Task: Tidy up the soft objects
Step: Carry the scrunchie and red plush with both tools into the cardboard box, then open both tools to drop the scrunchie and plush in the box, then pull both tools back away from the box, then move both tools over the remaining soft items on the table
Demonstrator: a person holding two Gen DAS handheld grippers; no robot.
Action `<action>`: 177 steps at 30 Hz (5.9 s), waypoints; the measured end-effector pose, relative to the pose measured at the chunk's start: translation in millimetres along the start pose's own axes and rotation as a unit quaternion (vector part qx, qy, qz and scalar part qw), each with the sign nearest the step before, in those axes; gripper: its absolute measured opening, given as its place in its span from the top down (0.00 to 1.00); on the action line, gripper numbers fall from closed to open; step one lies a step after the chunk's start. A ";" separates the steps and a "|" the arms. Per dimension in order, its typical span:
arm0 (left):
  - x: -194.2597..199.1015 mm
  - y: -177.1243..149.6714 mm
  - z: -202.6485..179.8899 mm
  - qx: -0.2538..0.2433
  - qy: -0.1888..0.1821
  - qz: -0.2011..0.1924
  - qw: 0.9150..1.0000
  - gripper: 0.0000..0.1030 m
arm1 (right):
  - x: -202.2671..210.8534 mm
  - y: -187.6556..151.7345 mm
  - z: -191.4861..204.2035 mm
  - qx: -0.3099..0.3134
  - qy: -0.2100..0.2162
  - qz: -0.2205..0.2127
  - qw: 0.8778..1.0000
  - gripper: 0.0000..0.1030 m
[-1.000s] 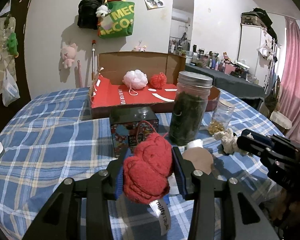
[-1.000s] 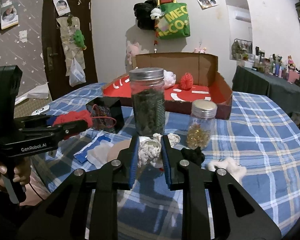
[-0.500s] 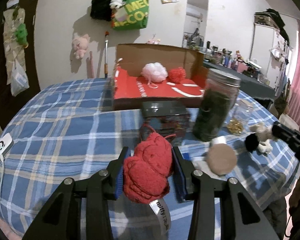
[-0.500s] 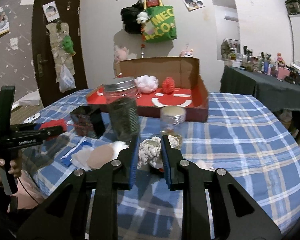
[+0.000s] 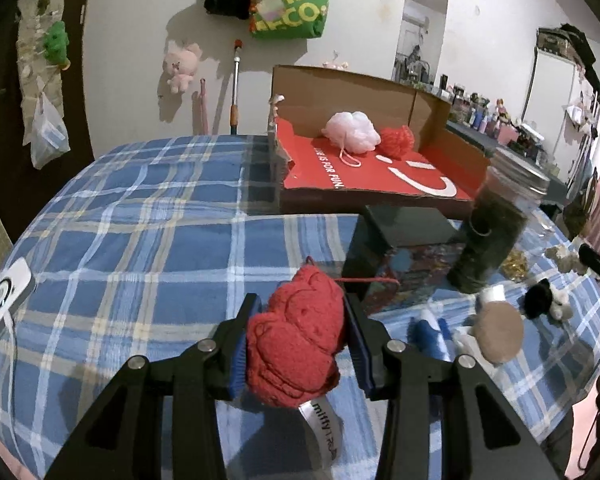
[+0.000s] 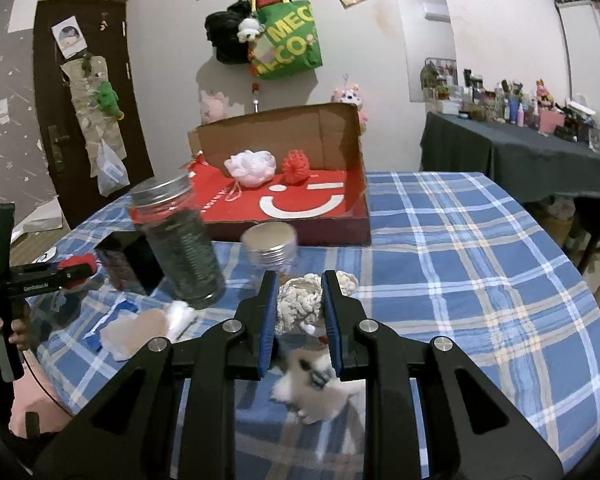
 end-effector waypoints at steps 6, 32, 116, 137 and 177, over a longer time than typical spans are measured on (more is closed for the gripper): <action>-19.5 15.2 4.2 -0.023 -0.009 0.019 1.000 0.57 | -23.9 11.0 -21.7 -0.013 0.009 0.028 0.999 0.80; -61.6 78.6 -13.8 -0.153 -0.076 0.058 0.984 0.57 | -99.2 59.2 -12.8 0.062 0.066 0.137 0.986 0.80; -208.6 175.8 -56.2 -0.047 -0.014 0.154 0.987 0.18 | -268.5 122.0 -3.0 0.052 -0.032 0.238 0.969 0.42; -38.0 191.2 -75.8 -0.024 -0.050 -0.017 0.998 0.00 | -73.3 175.6 49.0 0.068 -0.016 0.037 0.997 0.14; 54.1 7.3 -99.3 -0.014 -0.038 -0.084 0.996 0.00 | 31.1 -22.1 33.8 0.016 -0.092 -0.008 0.996 0.05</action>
Point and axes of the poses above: each gripper's, at about its wrist camera, not at the fingertips, and x roughly against the way its jaws point, z to its left, y to its top, the point moved 9 cm from there along -x, roughly the way its jaws point
